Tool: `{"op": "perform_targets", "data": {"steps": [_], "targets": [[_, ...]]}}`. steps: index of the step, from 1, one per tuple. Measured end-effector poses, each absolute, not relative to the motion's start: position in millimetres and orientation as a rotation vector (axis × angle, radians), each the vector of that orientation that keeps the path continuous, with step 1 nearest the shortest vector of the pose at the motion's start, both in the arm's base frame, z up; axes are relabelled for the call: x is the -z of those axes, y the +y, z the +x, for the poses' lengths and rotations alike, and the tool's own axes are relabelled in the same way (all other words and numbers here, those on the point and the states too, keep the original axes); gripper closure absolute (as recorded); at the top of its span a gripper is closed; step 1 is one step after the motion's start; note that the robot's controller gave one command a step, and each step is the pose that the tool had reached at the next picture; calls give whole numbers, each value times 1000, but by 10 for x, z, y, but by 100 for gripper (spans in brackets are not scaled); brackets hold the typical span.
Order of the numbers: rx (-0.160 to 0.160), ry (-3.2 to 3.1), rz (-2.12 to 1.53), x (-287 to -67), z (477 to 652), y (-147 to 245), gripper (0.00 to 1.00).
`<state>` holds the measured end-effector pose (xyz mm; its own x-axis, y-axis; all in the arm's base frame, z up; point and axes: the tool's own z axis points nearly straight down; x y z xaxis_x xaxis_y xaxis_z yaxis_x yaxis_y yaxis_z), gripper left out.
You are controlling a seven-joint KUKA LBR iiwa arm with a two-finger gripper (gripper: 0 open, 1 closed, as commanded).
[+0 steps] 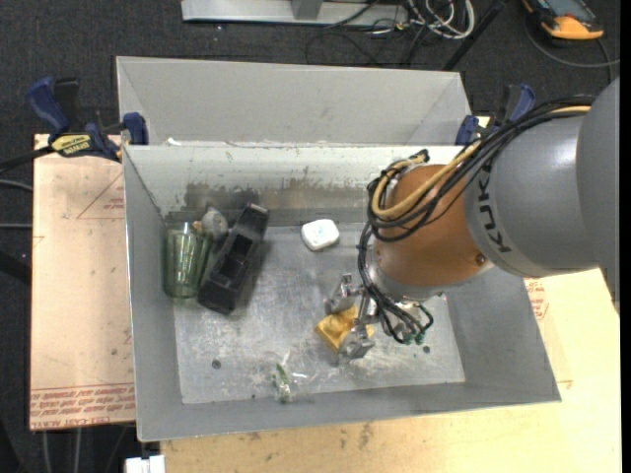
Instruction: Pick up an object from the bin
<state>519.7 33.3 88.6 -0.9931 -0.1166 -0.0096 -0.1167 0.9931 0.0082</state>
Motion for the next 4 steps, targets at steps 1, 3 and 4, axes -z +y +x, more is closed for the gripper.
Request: {"op": "perform_targets", "data": {"steps": [1, 3, 4], "targets": [[-14, 3127, -183, -886, 5197, 332, 100], [-15, 3127, -182, -886, 5197, 332, 100], [-15, 3127, -182, -886, 5197, 332, 100]]}}
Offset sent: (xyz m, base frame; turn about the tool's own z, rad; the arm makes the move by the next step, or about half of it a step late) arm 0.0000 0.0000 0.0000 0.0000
